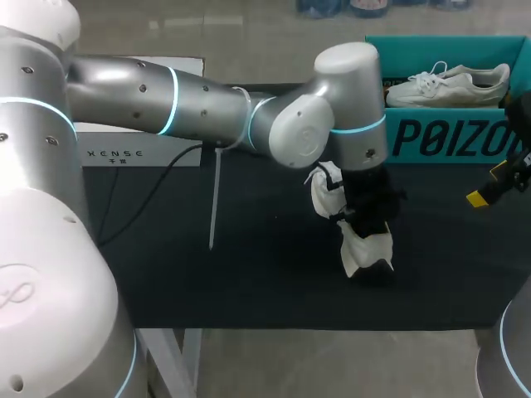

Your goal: Take the shoe out of the shoebox, open the shoe tongue, remove and reinsert the insole, then place the shoe into the shoebox

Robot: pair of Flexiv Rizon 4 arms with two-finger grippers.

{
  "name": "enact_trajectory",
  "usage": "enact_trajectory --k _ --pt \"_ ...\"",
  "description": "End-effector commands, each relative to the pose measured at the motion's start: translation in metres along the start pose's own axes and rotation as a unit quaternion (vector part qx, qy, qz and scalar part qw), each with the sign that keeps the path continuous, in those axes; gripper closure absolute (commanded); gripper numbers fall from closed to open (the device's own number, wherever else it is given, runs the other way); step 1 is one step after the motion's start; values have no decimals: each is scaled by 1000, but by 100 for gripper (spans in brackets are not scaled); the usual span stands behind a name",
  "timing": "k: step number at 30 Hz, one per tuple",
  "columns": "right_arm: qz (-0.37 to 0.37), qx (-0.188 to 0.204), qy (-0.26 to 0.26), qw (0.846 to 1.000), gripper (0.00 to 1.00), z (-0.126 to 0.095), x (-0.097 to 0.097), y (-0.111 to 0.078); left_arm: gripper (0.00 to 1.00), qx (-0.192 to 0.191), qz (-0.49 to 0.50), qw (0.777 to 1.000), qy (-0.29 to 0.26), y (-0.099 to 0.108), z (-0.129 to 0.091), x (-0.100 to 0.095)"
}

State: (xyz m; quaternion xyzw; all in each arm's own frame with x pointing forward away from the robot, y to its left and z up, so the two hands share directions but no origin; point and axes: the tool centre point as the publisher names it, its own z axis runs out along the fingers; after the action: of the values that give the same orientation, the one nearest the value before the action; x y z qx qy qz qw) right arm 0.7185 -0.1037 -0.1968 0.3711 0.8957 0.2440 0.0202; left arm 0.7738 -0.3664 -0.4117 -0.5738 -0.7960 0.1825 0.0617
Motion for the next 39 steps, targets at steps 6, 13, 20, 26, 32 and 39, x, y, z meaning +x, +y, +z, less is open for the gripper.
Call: enact_trajectory --k 6,13,20,26,32,39 --pt "0 0 -1 1000 0 1 1 -1 100 -40 -3 999 5 -9 -34 8" --pt "0 0 -1 1000 0 1 1 -1 100 -54 -4 998 13 -9 -34 8" --pt "0 0 -1 1000 0 1 1 -1 100 -46 -10 999 14 -7 -6 7" --pt "0 0 -1 1000 0 1 1 -1 100 -37 -13 999 21 -5 8 6" --pt "0 0 -1 1000 0 1 1 -1 100 -51 -16 998 27 -7 -5 5" --pt "0 0 -1 1000 0 1 1 -1 100 -89 -16 995 31 -7 -37 7"
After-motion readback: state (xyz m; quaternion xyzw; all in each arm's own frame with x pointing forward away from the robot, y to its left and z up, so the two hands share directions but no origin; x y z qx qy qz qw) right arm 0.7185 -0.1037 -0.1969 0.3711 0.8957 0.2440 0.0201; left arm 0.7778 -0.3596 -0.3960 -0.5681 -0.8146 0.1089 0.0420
